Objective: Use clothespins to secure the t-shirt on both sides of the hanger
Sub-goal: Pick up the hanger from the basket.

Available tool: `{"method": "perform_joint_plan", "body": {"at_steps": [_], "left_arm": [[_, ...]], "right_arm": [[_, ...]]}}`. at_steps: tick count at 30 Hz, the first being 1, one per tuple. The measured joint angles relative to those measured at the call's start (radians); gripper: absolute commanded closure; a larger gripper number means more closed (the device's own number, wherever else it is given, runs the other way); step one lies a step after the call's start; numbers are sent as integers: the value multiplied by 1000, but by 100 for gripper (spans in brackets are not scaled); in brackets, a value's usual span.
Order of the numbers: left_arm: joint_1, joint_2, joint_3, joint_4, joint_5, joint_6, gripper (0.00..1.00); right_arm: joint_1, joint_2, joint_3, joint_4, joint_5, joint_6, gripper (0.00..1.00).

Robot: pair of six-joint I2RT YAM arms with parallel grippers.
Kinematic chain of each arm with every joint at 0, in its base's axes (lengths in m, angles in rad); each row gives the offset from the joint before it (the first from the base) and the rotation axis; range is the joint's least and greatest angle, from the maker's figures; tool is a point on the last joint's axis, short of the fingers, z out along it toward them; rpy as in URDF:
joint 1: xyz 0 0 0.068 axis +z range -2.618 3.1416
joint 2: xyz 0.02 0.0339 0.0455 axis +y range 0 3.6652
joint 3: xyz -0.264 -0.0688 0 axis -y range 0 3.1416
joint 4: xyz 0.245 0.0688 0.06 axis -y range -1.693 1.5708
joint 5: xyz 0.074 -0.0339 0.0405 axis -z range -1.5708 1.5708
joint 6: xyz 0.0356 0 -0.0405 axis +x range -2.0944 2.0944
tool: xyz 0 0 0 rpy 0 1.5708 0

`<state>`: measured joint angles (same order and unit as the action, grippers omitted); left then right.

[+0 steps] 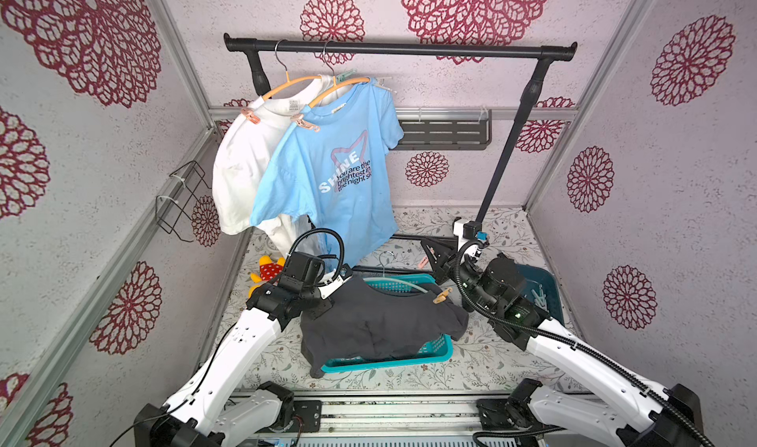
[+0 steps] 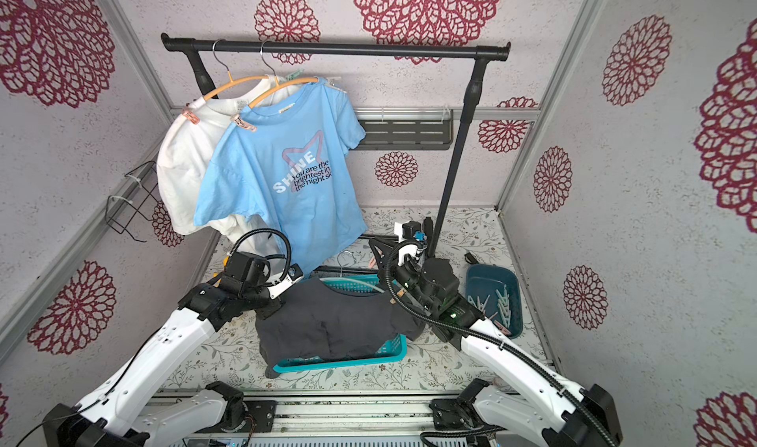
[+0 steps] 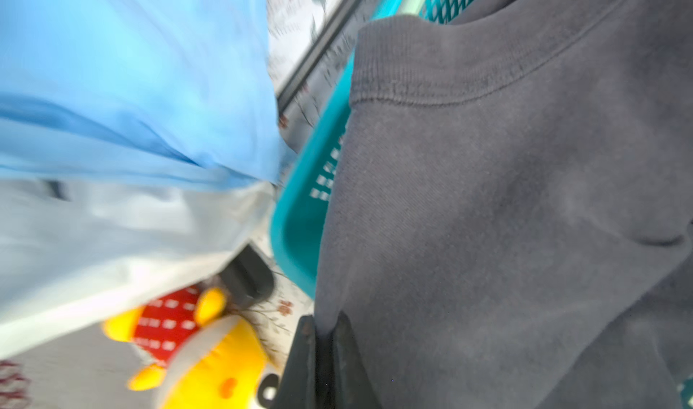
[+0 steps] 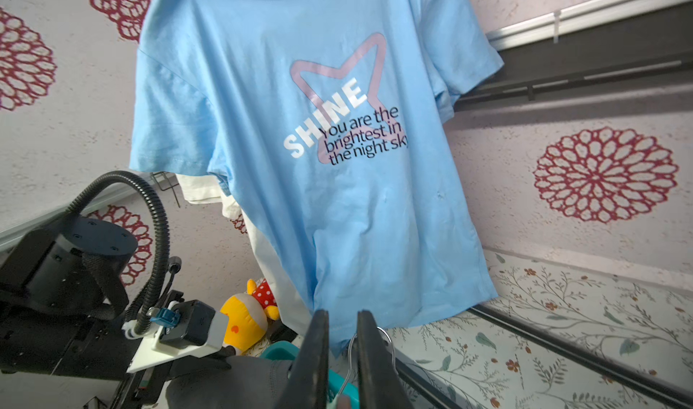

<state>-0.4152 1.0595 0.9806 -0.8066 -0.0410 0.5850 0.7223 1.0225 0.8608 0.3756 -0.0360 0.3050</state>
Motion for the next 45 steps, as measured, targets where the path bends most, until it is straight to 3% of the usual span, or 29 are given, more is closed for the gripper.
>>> {"method": "perform_joint_plan", "body": {"at_steps": [13,25,45], "left_arm": [[-173,21,114,190,-131,280,100],[-270,-1,36,483,-174,515,100],[-274,-53,-28,609,-85,567,100]], "right_arm": [[0,194,411,-281,-209,-54,100],[14,327,519,-393,-284,-61,100],[49,402,588,-462,-278,-69,100]]}}
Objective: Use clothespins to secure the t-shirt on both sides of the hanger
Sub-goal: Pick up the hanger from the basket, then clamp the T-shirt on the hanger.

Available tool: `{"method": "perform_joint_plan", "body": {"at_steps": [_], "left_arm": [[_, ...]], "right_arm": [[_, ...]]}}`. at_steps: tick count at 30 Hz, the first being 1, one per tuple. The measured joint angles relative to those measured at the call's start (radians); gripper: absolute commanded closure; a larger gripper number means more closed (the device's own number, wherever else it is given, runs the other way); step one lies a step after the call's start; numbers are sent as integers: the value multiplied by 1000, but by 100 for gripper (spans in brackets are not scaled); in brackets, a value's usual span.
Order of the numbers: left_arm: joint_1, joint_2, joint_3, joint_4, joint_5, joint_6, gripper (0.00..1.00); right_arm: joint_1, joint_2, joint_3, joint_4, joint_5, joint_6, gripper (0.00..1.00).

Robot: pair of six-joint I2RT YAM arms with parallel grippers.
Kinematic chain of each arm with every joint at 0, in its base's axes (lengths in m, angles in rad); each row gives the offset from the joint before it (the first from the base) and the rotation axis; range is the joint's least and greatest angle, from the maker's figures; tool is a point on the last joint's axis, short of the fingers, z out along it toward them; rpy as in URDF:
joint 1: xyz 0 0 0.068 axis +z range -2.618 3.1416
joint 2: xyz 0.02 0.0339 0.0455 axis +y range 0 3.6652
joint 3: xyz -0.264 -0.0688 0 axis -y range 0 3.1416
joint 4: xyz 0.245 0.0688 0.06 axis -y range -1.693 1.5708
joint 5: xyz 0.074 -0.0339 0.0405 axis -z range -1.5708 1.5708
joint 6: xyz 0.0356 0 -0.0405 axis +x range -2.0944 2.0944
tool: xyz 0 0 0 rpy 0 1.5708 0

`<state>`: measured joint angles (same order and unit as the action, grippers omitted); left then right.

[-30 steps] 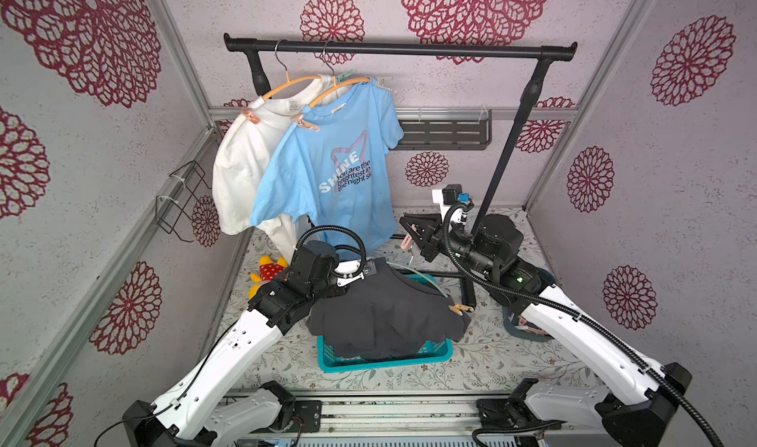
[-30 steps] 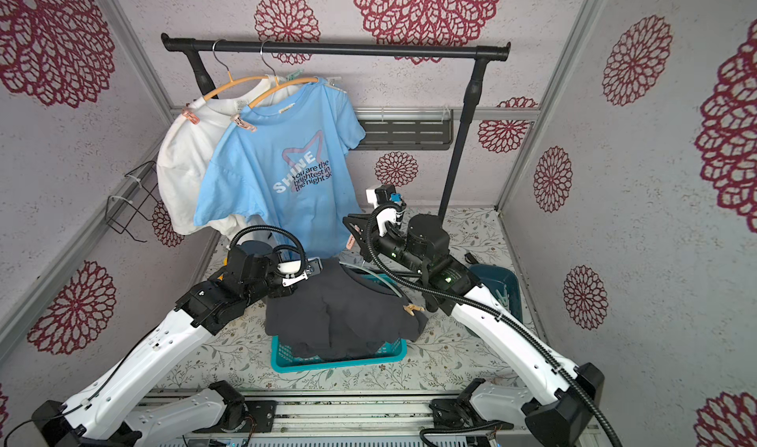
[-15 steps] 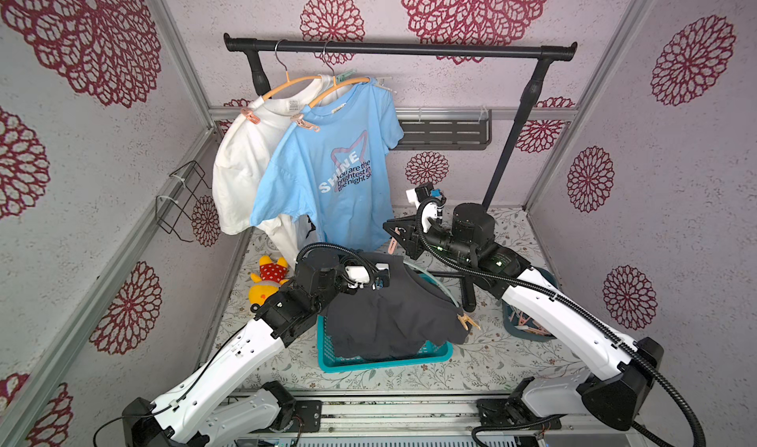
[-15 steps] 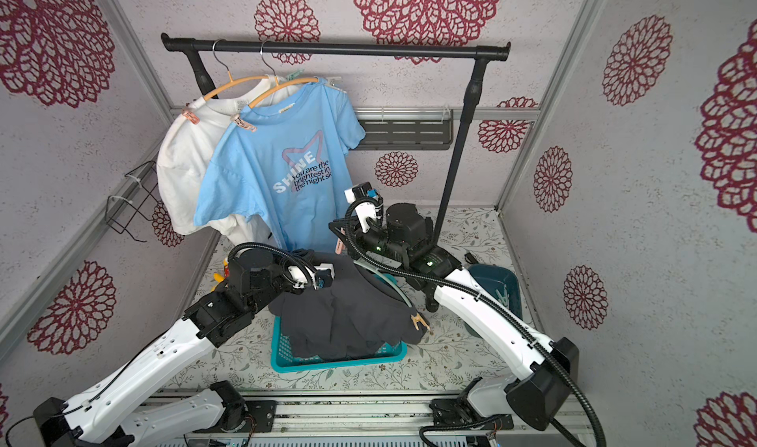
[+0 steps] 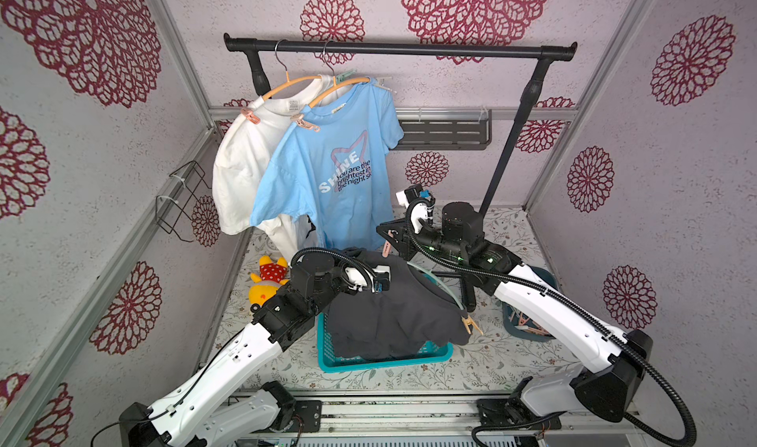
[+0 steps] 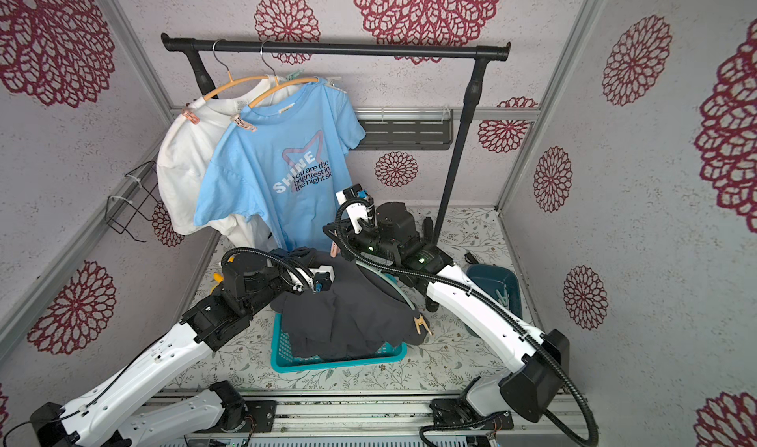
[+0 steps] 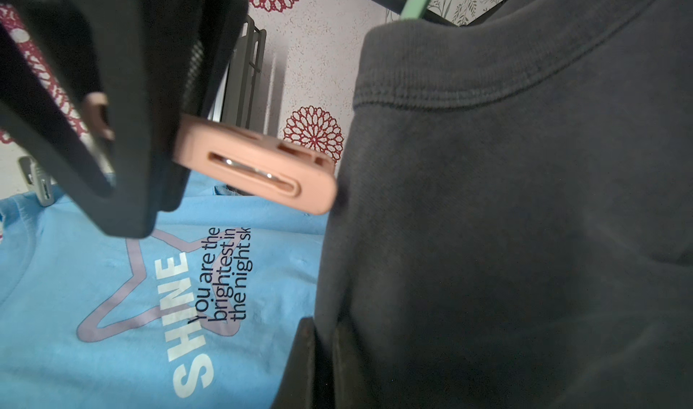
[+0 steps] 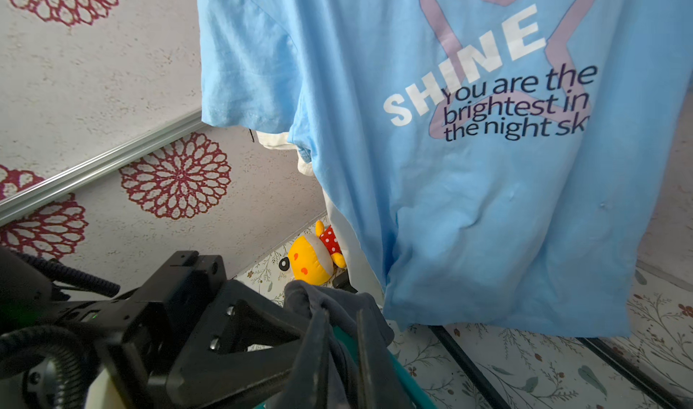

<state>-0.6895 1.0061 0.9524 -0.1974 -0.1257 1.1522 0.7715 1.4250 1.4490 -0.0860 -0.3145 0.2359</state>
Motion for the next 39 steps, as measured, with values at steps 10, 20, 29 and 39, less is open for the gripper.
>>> {"method": "perform_joint_plan", "body": {"at_steps": [10,20,29,39], "left_arm": [[0,-3,0,3,17,-10,100],[0,-1,0,-20,13,-50,100],[25,14,3,-86,39,-104,100],[59,31,10,-130,84,-154,100]], "right_arm": [[5,4,2,-10,-2,-34,100],[5,6,-26,12,-29,-37,100],[4,5,-100,71,-68,-52,100],[4,-2,-159,123,-71,-53,100]]}}
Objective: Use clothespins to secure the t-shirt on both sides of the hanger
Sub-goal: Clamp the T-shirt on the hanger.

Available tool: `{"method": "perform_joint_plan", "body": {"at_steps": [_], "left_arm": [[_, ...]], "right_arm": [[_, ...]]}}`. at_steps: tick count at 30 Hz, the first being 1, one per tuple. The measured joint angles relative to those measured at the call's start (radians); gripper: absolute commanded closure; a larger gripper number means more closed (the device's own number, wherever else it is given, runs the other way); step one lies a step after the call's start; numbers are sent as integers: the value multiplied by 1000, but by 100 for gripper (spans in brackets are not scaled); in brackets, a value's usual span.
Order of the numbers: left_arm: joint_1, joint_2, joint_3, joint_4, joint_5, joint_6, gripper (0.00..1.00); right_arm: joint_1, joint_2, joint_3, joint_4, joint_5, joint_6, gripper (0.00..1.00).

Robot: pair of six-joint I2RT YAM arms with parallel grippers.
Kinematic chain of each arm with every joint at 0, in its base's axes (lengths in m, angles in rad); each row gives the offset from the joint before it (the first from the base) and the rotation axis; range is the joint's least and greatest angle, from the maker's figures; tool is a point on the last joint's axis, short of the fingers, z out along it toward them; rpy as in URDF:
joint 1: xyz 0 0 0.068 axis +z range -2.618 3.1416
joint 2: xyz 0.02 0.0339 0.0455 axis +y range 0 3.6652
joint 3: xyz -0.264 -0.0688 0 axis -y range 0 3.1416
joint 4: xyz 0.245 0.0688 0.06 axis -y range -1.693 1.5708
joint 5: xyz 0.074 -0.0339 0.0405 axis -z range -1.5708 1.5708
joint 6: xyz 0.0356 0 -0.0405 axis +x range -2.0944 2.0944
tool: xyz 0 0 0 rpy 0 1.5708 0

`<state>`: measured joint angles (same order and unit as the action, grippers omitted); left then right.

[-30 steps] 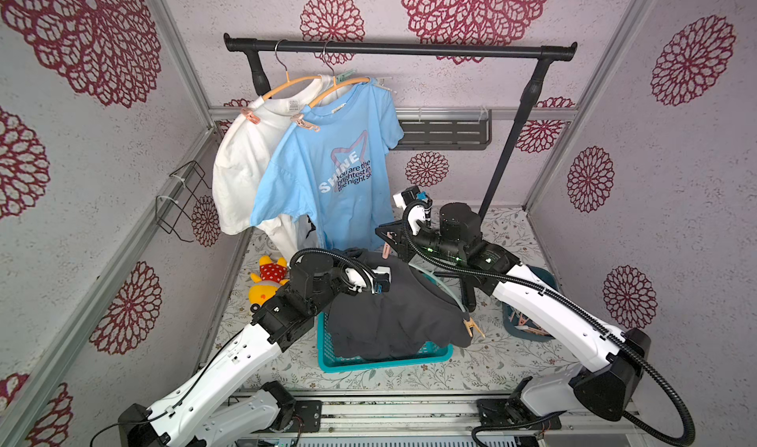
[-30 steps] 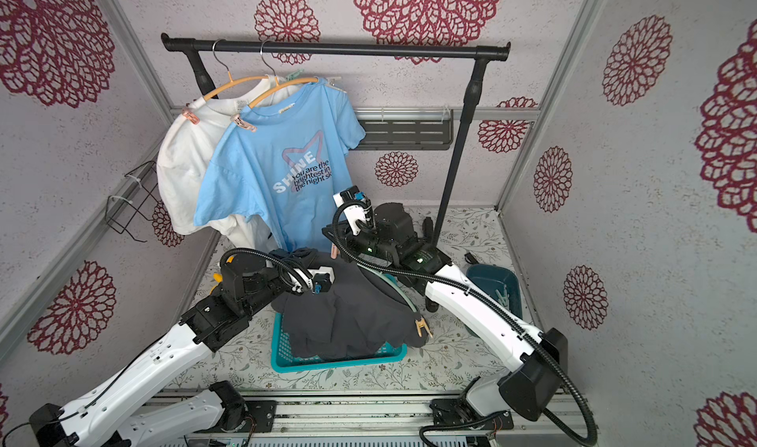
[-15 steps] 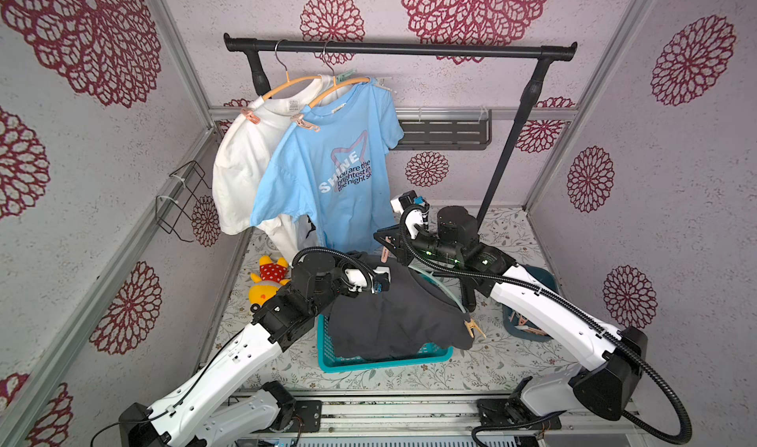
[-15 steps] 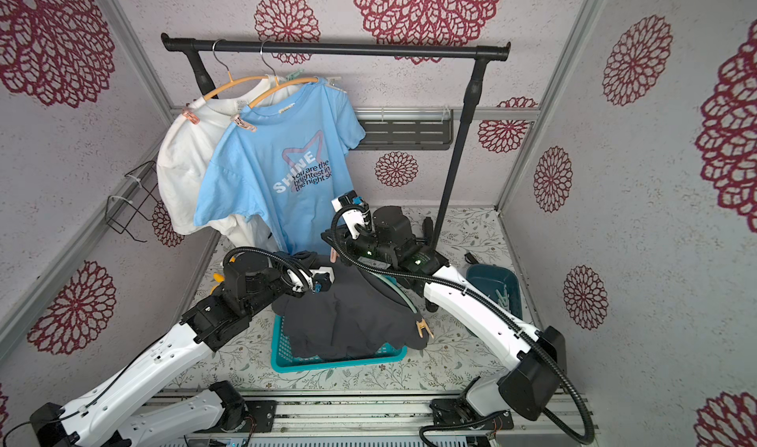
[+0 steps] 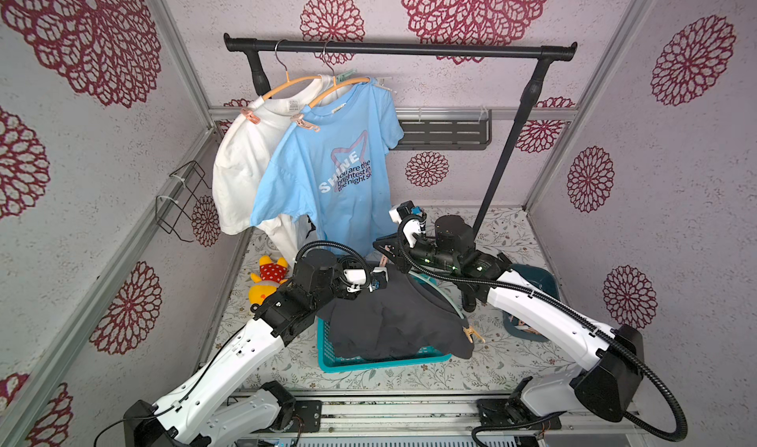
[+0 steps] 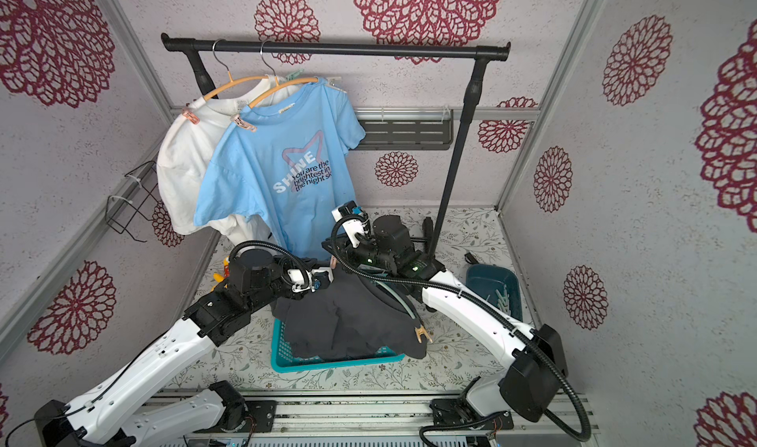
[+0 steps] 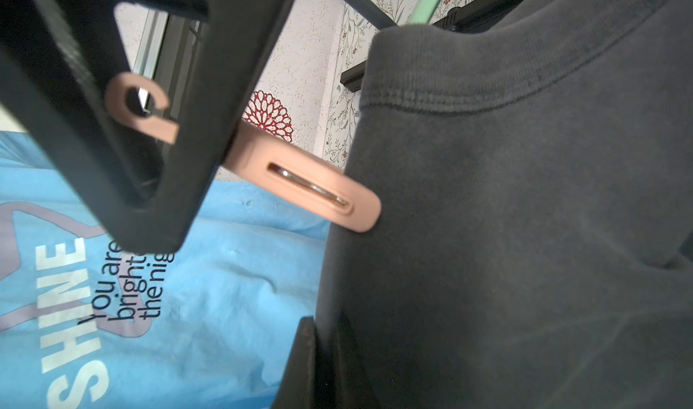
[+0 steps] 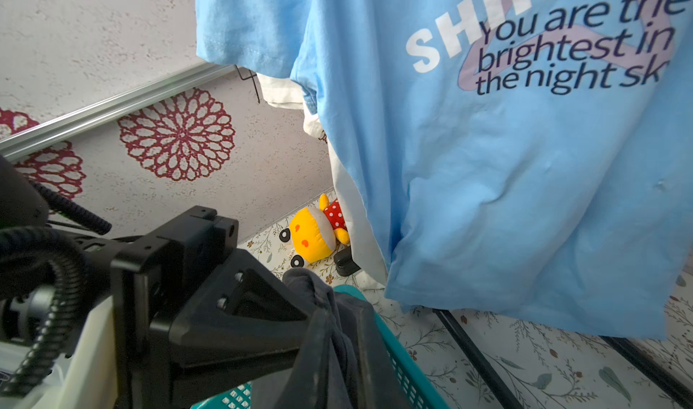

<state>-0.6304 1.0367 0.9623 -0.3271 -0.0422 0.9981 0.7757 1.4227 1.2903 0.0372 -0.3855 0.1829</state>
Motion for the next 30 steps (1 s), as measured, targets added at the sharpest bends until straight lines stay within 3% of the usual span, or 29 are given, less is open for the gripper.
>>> {"method": "perform_joint_plan", "body": {"at_steps": [30], "left_arm": [[41,37,26,-125,26,-68,100]], "right_arm": [[34,49,-48,71,2,1,100]]}}
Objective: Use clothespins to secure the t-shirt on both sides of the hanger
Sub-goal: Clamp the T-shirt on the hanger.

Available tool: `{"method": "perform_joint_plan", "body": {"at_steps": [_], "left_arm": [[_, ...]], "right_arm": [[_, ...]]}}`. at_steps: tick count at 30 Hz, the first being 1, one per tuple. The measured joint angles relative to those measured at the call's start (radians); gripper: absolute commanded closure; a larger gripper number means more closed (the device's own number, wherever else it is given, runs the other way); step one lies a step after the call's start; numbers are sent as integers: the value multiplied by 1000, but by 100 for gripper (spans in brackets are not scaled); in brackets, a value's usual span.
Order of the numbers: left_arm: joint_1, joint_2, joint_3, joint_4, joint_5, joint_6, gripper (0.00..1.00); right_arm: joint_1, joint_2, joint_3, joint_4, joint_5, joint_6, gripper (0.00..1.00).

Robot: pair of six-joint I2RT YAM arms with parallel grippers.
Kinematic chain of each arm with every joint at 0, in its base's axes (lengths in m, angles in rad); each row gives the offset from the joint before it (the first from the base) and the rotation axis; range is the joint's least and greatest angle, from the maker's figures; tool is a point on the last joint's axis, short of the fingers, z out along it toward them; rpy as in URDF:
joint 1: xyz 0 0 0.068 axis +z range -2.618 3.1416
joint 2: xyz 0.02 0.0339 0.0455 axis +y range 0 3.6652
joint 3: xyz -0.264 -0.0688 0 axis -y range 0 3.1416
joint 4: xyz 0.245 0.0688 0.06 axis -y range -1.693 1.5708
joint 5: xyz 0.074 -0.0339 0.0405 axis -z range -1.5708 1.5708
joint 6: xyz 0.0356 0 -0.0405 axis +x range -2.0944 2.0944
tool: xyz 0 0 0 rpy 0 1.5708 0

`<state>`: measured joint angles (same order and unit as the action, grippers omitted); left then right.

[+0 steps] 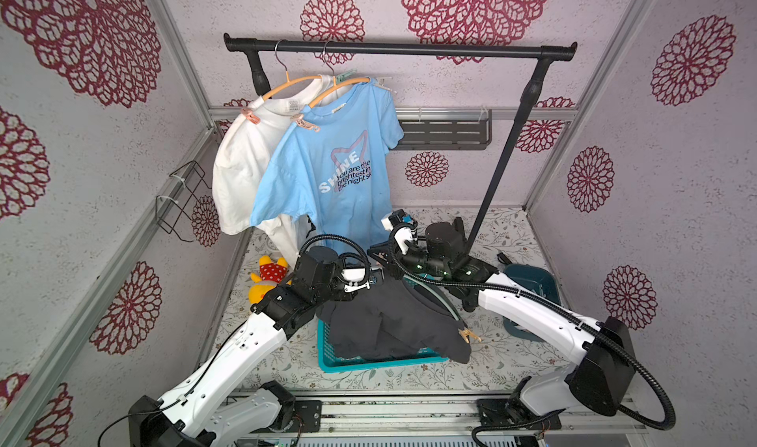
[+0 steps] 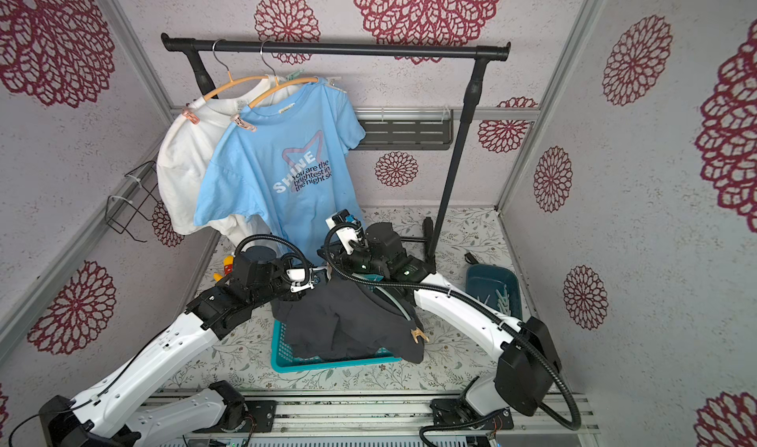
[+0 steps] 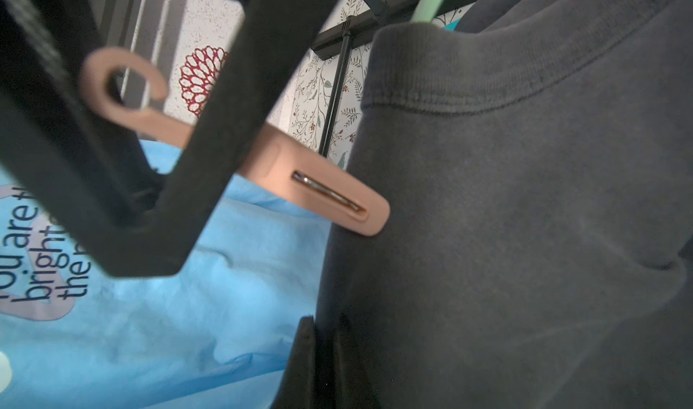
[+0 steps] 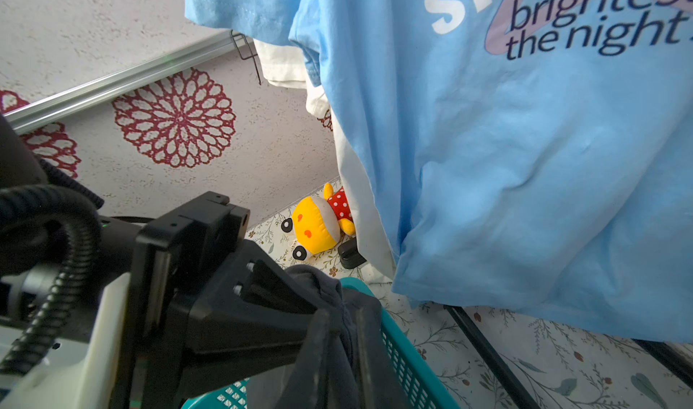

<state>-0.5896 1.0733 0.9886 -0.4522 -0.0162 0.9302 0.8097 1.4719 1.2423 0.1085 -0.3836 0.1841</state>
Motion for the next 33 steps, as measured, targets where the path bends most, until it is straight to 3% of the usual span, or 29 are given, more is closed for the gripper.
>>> {"method": "perform_joint_plan", "body": {"at_steps": [27,33], "left_arm": [[8,-20,-23,6,4,-7,100],[8,-19,-23,4,10,-11,100]], "right_arm": [[-18,15,3,-18,-32,45,100],[-18,-13,-40,3,-29,-6,100]]}}
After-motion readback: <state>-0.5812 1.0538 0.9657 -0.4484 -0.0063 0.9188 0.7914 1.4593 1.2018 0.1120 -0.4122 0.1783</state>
